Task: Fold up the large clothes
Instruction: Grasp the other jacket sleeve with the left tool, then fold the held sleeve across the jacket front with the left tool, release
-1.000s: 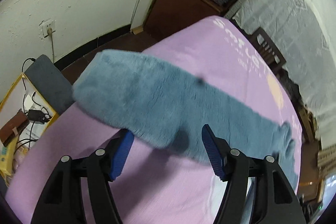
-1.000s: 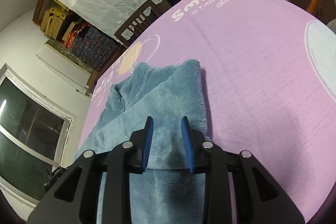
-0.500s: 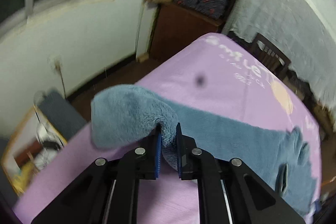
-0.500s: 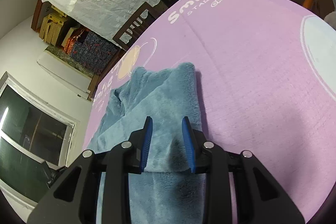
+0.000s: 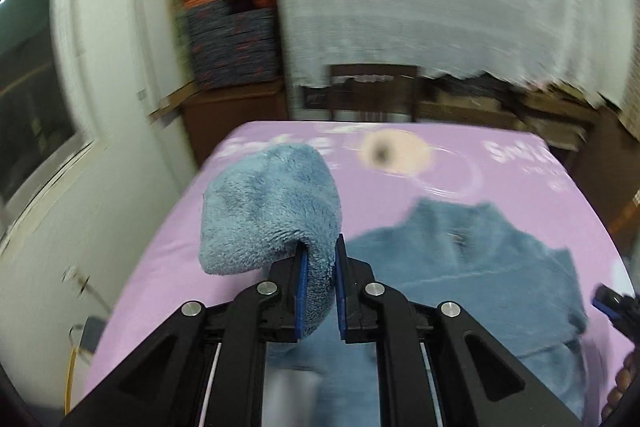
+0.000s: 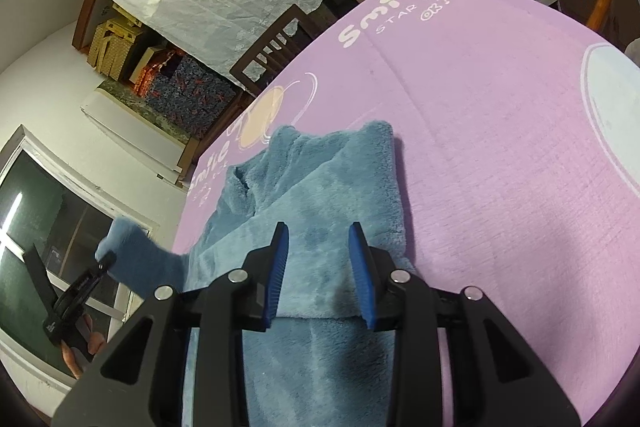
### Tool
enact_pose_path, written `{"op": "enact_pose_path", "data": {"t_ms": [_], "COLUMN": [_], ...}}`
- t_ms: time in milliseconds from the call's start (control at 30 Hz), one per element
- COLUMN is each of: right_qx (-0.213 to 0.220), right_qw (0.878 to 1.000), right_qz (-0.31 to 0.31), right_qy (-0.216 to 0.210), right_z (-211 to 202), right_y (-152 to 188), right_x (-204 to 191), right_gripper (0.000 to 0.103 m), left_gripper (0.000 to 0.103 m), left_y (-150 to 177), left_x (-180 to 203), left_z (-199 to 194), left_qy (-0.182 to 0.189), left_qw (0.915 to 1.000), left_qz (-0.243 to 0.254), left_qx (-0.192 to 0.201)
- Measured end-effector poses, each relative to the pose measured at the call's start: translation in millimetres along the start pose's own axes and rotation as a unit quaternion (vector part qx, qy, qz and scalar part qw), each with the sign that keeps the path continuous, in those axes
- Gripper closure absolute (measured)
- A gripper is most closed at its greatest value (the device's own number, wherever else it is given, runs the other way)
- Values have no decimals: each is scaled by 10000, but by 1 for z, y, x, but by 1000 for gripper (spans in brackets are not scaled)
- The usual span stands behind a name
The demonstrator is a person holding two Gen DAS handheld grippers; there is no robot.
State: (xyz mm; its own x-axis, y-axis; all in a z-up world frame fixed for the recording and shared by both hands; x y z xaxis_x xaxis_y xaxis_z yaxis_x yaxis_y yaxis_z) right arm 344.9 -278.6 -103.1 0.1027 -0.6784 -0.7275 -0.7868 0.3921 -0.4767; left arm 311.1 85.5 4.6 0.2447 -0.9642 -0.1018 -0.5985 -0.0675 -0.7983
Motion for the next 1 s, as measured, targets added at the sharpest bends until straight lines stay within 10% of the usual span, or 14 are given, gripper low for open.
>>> {"op": "enact_pose_path", "data": {"t_ms": [367,433,533,633,833,1000], "right_qx": [46,37,28,20,-205,-590], "right_qw": [9997,9997,9999,9999,9916,9560], "right_qz": [228,232,169,-124,-1262,-2873], "right_qy": [11,13,-7,-22,-193,-44], "right_z": [-4,-3,-3,-1,12,51], "right_y": [-6,-7,-7,-4,22,57], "right_x": [13,14,12,2,-56,-150], "right_gripper": [67,67,67,67,60,50], "left_gripper": [85,60,31,24,23,23], "left_y": [94,97,95,90,97,88], "left_x": [144,143,128,99,10,-31], "left_z": [71,62,37,16,25,48], "left_qy": [511,532,587,524,-18,-140], "left_qw": [9837,9835,9846,9863,9917,9950], "left_qz": [1346,1470,1534,1535,1182,681], "left_qx": [-1076,-916,-604,-308,-506,-714]}}
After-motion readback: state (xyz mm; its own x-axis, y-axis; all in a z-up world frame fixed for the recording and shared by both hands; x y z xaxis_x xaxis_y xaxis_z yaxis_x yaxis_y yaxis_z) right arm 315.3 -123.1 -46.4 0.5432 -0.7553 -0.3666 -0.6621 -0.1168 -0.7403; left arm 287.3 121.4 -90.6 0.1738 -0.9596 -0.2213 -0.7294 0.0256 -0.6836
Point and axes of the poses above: each gripper's, at about its wrist camera, not at the fingertips, and z roughly the way its jaws point, x to its right, y to its underside, the point moved 5 cm from there along z, roughly the way its jaws point, and after that the axes turned 3 degrees about -y, right-handed, at the moved point
